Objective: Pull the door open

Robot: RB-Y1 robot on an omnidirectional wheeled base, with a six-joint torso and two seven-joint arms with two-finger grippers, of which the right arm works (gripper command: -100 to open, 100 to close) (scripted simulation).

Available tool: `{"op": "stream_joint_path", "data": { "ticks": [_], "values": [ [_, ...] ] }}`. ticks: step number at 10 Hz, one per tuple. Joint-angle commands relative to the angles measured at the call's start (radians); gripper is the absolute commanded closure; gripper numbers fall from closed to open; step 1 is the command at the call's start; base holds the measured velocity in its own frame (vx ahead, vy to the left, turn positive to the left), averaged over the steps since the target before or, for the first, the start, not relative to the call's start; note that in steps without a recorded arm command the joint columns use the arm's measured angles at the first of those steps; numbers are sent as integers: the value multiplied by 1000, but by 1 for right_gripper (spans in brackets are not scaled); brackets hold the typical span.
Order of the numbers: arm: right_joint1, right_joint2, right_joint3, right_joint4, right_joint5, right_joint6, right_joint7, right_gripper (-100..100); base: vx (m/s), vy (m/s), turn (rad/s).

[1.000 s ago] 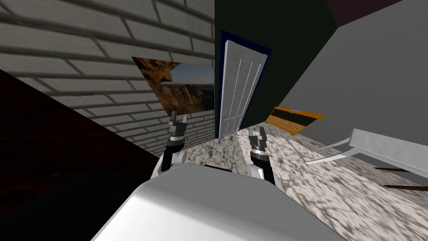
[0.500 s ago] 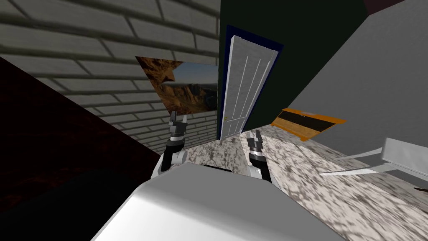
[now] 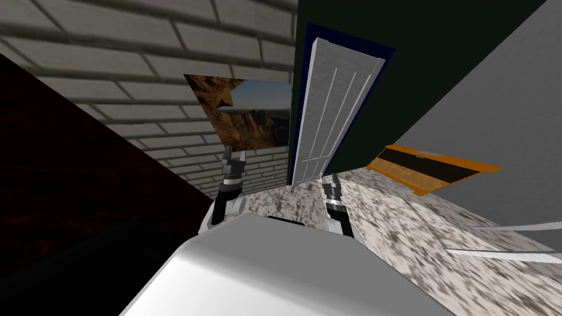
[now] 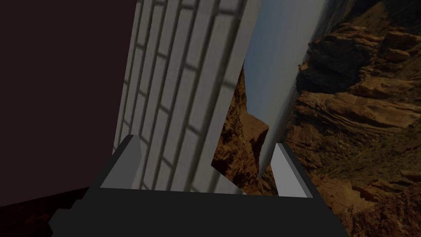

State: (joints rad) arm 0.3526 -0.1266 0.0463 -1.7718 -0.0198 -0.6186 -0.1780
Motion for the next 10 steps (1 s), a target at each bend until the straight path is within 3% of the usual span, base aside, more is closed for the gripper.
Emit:
{"op": "stream_joint_path", "data": {
  "ticks": [1,2,10],
  "values": [
    [-11,-12,1,50,-4,-20,-6,-100,90,-25,160],
    [-11,-12,1,60,-4,-20,-6,-100,62,-19,43],
    [-68,-71,-2,294,-26,-92,-35,-100,77,-20,121]
  ]
}}
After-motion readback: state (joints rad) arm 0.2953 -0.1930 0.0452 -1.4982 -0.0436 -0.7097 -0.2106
